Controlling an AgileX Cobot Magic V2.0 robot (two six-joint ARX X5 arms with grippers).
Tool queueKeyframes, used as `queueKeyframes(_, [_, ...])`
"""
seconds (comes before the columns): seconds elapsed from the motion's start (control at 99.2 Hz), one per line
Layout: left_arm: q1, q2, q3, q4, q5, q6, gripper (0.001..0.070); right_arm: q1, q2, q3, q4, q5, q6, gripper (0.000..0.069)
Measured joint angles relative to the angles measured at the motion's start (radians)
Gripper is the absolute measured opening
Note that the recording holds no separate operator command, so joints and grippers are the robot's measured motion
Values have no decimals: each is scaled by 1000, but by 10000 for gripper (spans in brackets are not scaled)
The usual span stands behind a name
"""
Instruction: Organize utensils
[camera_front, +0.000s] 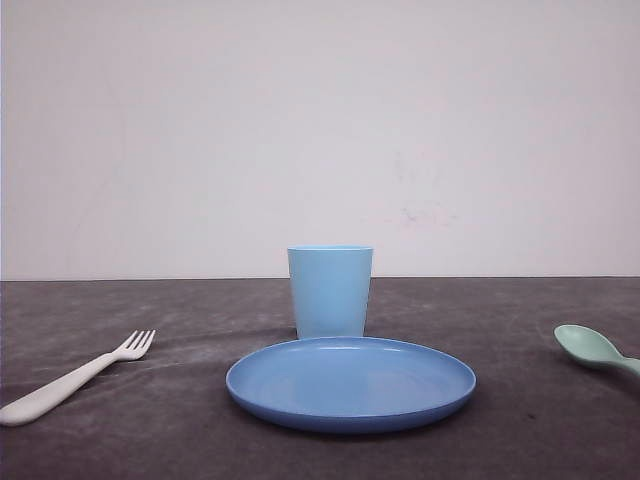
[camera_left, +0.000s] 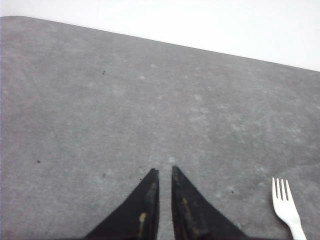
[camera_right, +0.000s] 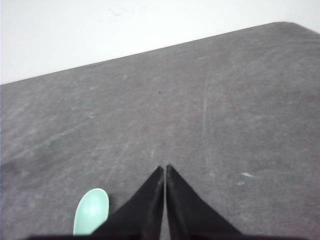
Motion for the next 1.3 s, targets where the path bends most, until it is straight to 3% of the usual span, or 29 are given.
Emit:
queueKeyframes(0.302, [0,1,0,24,0,-122,19,0,4,18,-5,-42,103,8])
queueKeyframes(0.534, [0,119,141,8,48,-180,19,0,143,252,-17,-47,111,8])
queueKeyframes(0.676, [0,289,317,-27,63,-162,19,0,335,431,-87,-33,63,8])
queueKeyframes(0.907, [-10,618,634,-200,76,-74,19,50,607,719,-299,-29,-70,8])
queueKeyframes(1.129, [-62,768,695,-280,78,-29,21,116,734,784,-407,-31,-157,8])
queueKeyframes(1.22, [-85,781,695,-285,78,-29,105,136,758,784,-420,-31,-171,36])
queueKeyframes(1.301, [-109,797,695,-288,78,-31,259,151,773,784,-419,-31,-174,184])
